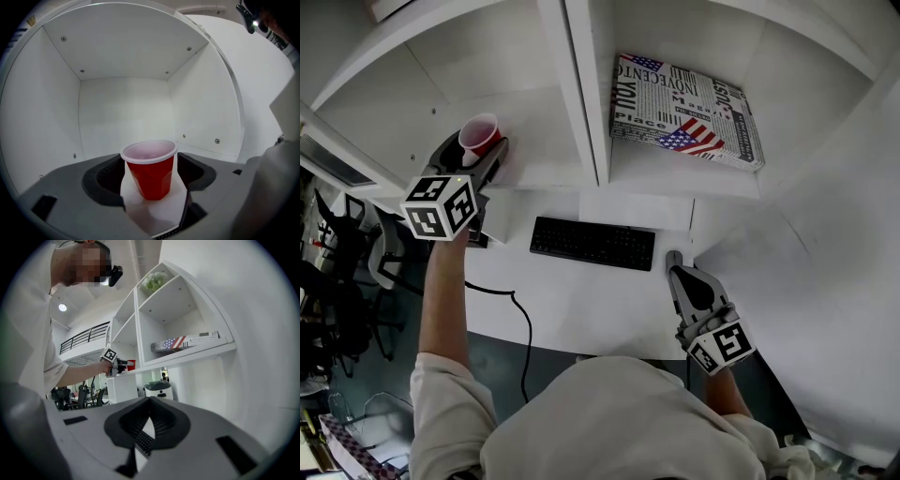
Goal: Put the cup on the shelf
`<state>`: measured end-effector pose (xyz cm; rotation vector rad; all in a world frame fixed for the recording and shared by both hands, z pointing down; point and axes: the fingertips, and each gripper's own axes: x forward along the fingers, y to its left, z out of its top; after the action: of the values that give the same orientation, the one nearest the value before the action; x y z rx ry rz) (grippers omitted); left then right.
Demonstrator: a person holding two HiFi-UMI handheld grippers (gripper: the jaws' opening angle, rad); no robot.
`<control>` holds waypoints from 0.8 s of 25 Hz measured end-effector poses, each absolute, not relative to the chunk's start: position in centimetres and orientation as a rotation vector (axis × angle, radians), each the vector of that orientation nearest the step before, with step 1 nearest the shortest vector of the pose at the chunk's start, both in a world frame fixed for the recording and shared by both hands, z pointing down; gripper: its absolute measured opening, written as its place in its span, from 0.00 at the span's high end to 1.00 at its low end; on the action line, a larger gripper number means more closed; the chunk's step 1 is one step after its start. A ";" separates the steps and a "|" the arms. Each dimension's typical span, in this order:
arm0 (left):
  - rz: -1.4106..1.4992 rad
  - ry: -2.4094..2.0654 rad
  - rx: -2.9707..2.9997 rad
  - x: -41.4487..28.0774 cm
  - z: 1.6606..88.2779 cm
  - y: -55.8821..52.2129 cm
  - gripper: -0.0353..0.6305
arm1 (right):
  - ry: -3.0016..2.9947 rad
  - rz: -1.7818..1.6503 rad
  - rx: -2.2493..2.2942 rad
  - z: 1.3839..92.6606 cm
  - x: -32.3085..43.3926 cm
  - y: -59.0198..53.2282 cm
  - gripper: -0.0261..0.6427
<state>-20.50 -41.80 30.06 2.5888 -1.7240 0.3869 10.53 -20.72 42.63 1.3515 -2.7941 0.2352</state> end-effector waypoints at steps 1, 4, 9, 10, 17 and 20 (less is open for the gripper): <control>0.385 -1.722 2.590 -20.5 30.1 -41.8 0.42 | -2.794 0.236 1.352 42.6 10.5 -20.7 0.95; 0.371 -1.726 2.592 -20.5 29.9 -41.8 0.41 | -2.793 0.238 1.354 42.7 10.6 -20.7 0.95; 0.399 -1.729 2.583 -20.6 30.1 -41.8 0.40 | -2.793 0.237 1.356 42.5 10.5 -20.7 0.95; 0.412 -1.730 2.579 -20.6 30.3 -41.8 0.40 | -2.794 0.237 1.355 42.5 10.4 -20.7 0.95; 0.512 -1.752 2.541 -21.0 30.9 -41.9 0.39 | -2.799 0.234 1.354 42.5 10.4 -20.7 0.95; 0.516 -1.751 2.536 -21.3 30.9 -41.8 0.39 | -2.801 0.233 1.354 42.4 10.4 -20.7 0.95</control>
<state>-21.28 -41.76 30.90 2.5363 -1.7509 0.5160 10.38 -20.68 42.39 1.3539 -2.8010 0.2335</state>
